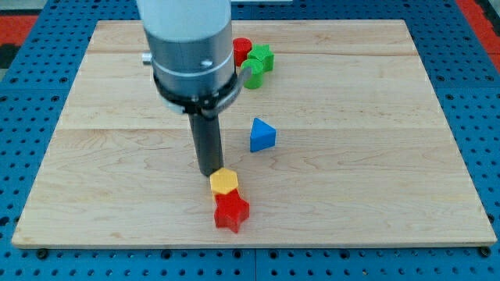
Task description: Move the yellow heart towards the yellow hexagon
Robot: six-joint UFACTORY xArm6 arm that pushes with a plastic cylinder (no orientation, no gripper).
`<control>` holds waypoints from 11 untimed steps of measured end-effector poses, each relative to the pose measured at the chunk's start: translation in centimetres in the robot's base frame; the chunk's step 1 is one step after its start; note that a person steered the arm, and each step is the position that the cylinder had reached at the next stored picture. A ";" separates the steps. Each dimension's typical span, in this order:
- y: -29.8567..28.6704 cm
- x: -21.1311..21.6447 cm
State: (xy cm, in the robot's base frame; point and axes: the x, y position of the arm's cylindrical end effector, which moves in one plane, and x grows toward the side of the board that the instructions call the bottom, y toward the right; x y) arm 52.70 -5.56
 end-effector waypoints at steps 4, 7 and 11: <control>6.0 -16.3; -3.9 -17.1; 1.3 -10.1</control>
